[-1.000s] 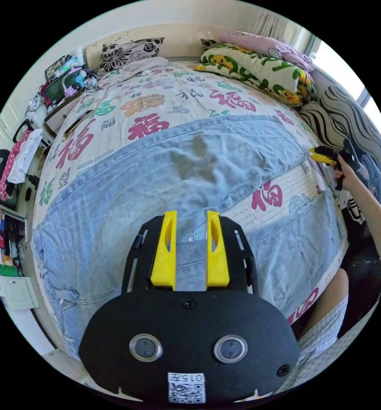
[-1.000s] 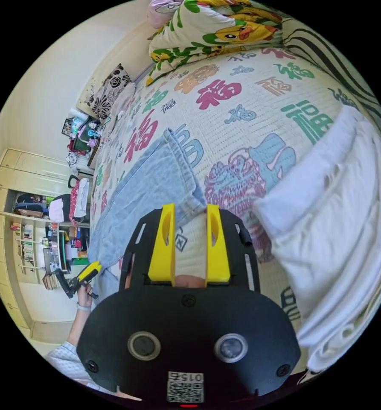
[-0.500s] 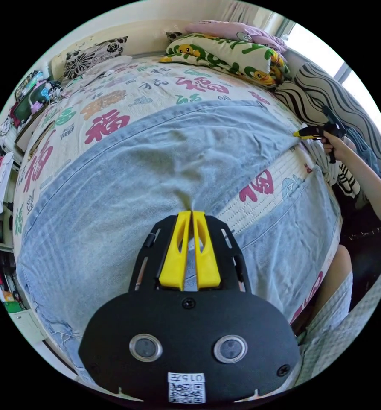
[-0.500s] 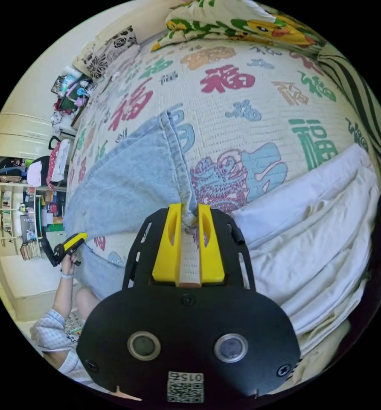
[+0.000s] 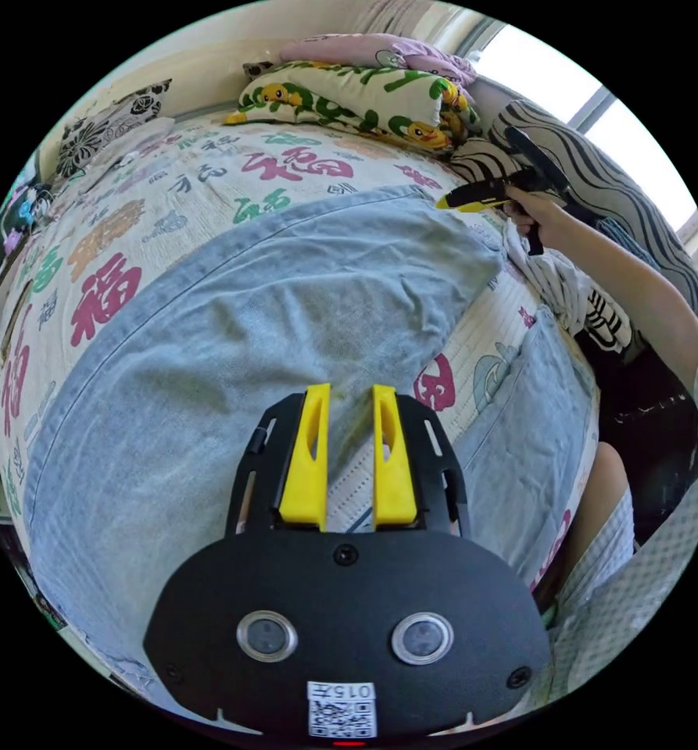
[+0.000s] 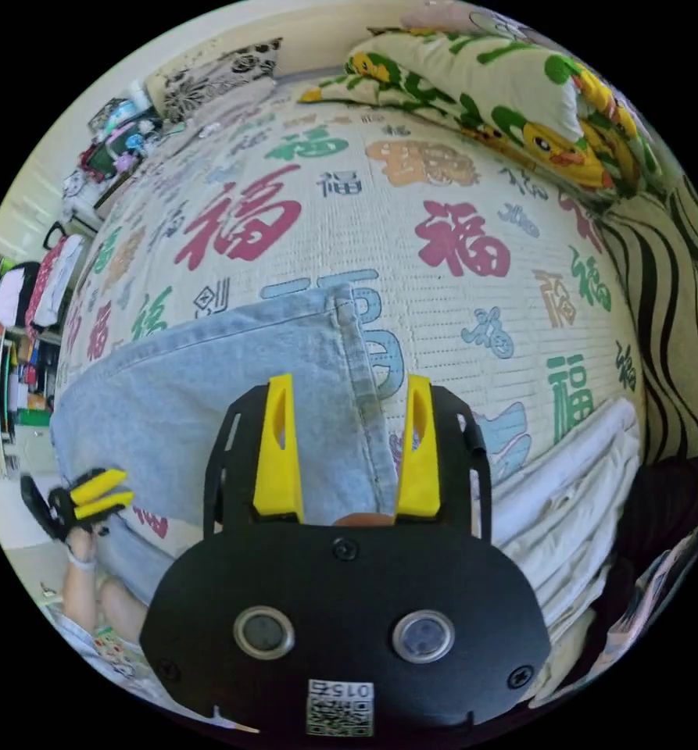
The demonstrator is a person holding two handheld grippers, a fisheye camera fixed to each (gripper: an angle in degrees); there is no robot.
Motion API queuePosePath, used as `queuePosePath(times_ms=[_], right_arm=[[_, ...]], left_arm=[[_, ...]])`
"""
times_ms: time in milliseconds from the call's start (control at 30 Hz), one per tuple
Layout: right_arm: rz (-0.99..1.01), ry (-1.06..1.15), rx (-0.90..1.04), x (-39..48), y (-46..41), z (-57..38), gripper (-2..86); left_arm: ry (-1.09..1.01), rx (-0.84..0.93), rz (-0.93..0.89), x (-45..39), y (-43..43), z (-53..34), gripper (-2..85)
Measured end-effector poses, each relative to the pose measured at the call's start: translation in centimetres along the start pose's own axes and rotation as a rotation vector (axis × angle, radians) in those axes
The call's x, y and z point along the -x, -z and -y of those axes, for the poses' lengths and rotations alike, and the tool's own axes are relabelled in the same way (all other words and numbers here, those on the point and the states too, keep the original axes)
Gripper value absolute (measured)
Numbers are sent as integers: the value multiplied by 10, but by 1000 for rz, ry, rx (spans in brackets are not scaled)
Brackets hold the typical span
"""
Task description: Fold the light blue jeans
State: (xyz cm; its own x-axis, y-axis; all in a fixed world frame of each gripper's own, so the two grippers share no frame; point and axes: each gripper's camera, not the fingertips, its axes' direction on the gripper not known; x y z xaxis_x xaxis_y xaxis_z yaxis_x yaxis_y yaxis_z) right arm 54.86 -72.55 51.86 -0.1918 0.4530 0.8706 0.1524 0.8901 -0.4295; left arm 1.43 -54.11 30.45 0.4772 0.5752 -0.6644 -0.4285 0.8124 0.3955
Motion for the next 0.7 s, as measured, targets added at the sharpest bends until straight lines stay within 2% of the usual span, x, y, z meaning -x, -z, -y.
queuePosePath(times_ms=[133, 267, 333, 500, 567, 633, 700], right_arm=[[-22, -60, 59, 6, -38, 18, 187], [23, 80, 27, 24, -41, 17, 44], [-29, 121, 46, 31, -48, 17, 40], [-51, 50, -39, 34, -58, 13, 38], [-80, 36, -11, 41, -78, 3, 51], [-107, 26, -61, 45, -75, -10, 74], [-122, 29, -150, 47, -61, -29, 80]], left_arm=[[41, -81, -5, 6, 3, -19, 76], [101, -99, -73, 23, 11, -28, 65], [112, -110, -91, 27, 15, -33, 62], [97, -100, -84, 28, 31, -44, 53], [76, -91, -68, 26, 41, -47, 53], [64, -92, -80, 26, 54, -50, 53], [57, -186, -92, 27, 78, -59, 53]])
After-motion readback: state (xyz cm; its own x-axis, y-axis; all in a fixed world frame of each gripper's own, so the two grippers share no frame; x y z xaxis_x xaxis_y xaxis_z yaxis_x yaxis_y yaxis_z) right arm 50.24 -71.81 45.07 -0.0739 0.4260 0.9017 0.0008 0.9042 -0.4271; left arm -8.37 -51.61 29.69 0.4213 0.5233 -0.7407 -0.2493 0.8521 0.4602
